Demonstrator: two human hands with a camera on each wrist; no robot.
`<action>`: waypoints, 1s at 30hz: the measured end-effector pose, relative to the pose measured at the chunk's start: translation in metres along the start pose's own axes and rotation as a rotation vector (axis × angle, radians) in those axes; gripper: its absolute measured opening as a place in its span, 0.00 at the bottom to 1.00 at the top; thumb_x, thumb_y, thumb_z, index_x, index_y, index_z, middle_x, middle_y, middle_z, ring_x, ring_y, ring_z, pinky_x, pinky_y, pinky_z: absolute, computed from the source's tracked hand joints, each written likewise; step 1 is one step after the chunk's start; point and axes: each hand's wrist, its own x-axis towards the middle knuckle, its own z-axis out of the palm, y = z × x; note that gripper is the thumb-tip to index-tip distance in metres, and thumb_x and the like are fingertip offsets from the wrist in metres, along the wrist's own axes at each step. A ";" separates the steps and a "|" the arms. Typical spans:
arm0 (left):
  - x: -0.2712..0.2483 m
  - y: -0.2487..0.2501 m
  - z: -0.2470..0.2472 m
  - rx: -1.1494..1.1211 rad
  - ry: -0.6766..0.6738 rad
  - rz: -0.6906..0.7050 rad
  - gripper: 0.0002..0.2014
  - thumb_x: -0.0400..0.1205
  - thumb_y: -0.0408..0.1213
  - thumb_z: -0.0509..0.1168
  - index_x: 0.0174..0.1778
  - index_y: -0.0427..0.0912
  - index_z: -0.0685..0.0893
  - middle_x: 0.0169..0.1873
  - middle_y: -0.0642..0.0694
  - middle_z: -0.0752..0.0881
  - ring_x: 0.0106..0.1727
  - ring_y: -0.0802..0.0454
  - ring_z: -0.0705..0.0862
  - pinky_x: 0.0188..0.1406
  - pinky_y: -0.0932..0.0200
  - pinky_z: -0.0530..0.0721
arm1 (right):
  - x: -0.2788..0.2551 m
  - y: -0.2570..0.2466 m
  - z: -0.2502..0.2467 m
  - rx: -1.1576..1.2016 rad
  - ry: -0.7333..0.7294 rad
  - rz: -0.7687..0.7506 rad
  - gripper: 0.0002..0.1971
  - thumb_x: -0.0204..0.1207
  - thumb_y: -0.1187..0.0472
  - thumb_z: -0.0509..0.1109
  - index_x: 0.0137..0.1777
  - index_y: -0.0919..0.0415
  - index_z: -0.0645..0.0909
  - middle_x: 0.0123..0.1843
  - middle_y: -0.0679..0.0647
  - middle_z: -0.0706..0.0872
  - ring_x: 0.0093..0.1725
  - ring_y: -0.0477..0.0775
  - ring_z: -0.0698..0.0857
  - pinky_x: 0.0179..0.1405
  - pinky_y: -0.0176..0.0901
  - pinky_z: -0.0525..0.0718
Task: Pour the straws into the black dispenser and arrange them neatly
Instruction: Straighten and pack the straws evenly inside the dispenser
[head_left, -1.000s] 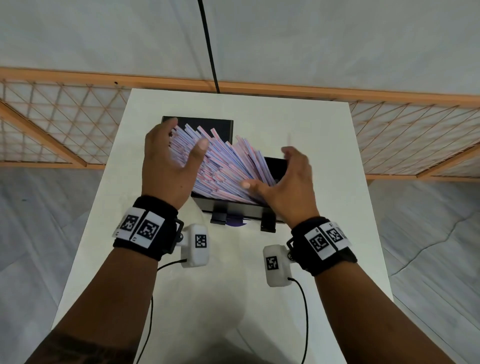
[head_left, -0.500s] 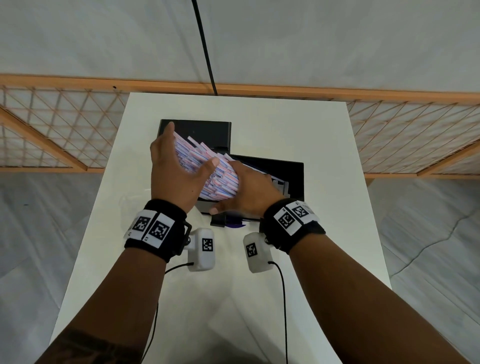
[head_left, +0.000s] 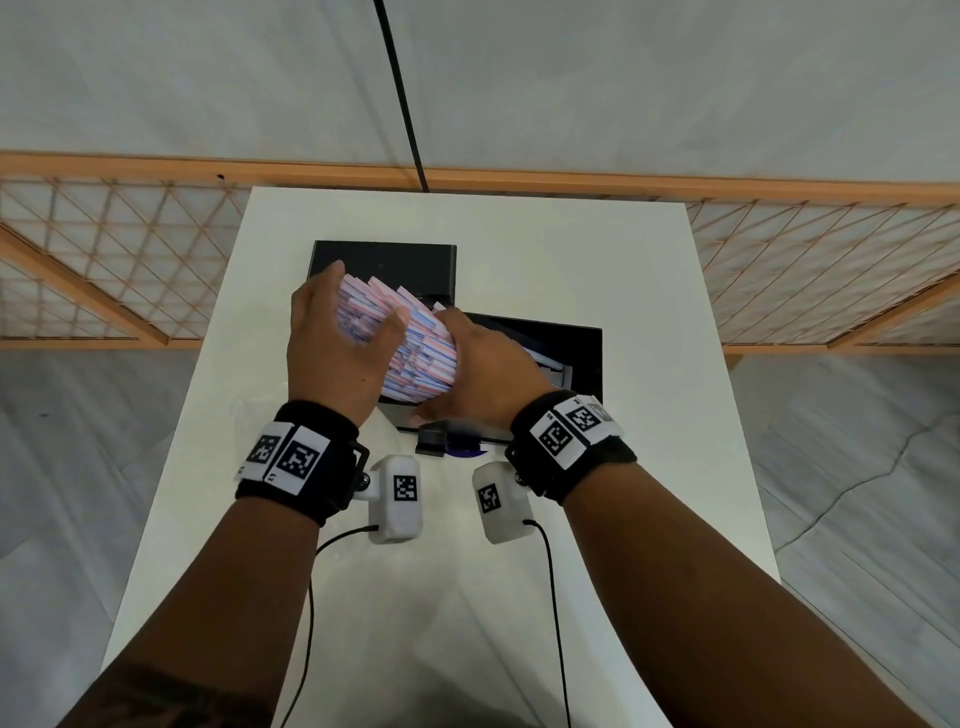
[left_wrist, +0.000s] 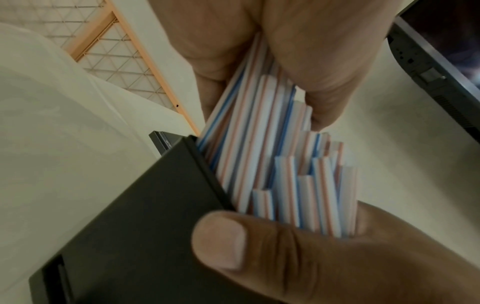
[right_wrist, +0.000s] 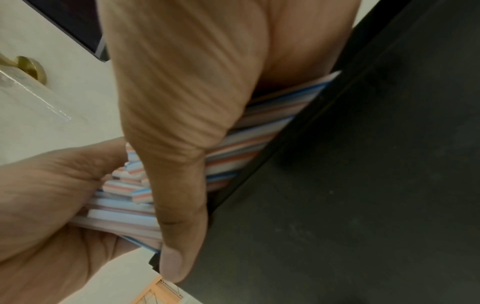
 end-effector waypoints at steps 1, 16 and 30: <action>0.000 0.000 0.000 0.018 -0.001 0.000 0.37 0.81 0.55 0.69 0.84 0.46 0.65 0.78 0.45 0.70 0.74 0.48 0.74 0.65 0.65 0.68 | 0.000 -0.001 -0.001 -0.030 0.007 -0.004 0.47 0.57 0.39 0.87 0.73 0.51 0.69 0.59 0.49 0.87 0.54 0.55 0.87 0.57 0.58 0.87; -0.002 0.013 -0.006 0.254 -0.091 0.049 0.40 0.82 0.56 0.67 0.83 0.36 0.63 0.79 0.42 0.65 0.72 0.43 0.76 0.67 0.51 0.79 | -0.011 0.002 0.006 -0.184 0.126 0.041 0.57 0.57 0.23 0.77 0.84 0.45 0.62 0.77 0.47 0.74 0.75 0.55 0.75 0.71 0.64 0.72; -0.002 0.009 -0.005 0.102 -0.010 0.019 0.31 0.85 0.52 0.63 0.82 0.42 0.66 0.78 0.41 0.70 0.75 0.44 0.74 0.68 0.57 0.72 | -0.023 -0.008 0.027 0.050 0.118 -0.058 0.53 0.60 0.39 0.86 0.84 0.54 0.66 0.80 0.53 0.75 0.76 0.57 0.77 0.70 0.59 0.80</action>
